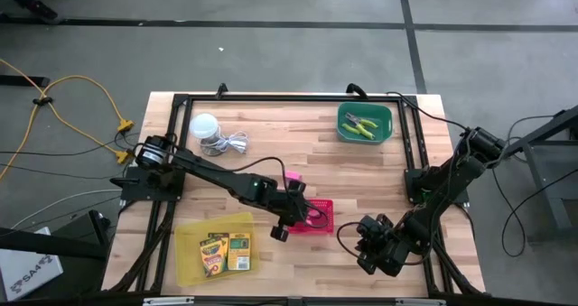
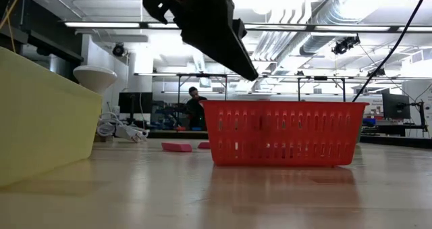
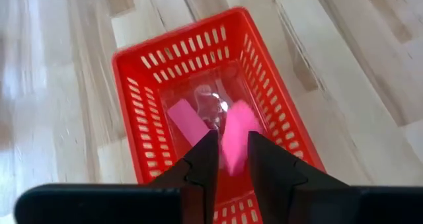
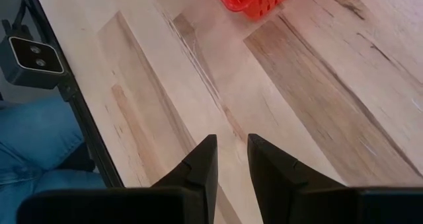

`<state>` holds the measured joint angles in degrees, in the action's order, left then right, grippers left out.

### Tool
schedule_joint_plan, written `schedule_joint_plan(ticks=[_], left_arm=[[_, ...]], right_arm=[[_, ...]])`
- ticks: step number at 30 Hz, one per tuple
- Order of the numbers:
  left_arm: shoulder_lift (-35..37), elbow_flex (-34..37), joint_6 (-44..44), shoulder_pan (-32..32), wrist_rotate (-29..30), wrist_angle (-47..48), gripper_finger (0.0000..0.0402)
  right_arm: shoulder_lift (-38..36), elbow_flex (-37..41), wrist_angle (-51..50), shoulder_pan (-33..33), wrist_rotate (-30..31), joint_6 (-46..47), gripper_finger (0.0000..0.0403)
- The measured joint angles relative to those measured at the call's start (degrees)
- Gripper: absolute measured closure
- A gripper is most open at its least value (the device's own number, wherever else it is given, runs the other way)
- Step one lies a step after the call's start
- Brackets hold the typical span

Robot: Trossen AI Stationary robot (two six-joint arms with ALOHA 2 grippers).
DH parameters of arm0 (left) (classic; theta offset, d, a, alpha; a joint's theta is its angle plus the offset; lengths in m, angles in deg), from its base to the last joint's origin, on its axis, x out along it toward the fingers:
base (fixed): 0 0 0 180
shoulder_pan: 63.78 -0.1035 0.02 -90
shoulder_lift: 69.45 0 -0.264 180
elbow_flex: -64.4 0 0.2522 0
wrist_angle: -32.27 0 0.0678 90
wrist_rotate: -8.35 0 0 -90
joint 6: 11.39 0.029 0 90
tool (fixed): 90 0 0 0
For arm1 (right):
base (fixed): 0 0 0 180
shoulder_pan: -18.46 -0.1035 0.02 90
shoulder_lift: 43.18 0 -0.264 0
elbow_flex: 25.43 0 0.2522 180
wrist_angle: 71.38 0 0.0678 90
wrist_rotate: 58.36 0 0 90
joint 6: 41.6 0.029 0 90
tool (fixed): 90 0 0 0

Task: Pick & Place School Supplies
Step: Put the pink eraser into the red bin

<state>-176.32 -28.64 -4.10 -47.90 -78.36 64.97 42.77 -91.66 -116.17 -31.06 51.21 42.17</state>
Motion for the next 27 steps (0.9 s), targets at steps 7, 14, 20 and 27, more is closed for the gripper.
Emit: schedule_joint_plan(ticks=[7,14,20,27], left_arm=[[0.5,0.0,2.4,0.0,1.4,0.2,0.0324],[4.7,0.0,2.3,-0.6,6.8,7.0,0.0324],[8.2,0.0,-2.1,-3.5,7.8,20.5,0.0323],[8.5,0.0,-0.8,-9.3,6.0,30.9,0.0323]], right_arm=[[0.0,0.0,0.1,0.0,0.0,0.0,0.0331],[0.0,0.0,0.4,0.0,0.0,0.0,0.0331],[0.0,0.0,0.5,0.0,0.0,0.0,0.0331],[0.0,0.0,0.5,0.0,0.0,0.0,0.0331]])
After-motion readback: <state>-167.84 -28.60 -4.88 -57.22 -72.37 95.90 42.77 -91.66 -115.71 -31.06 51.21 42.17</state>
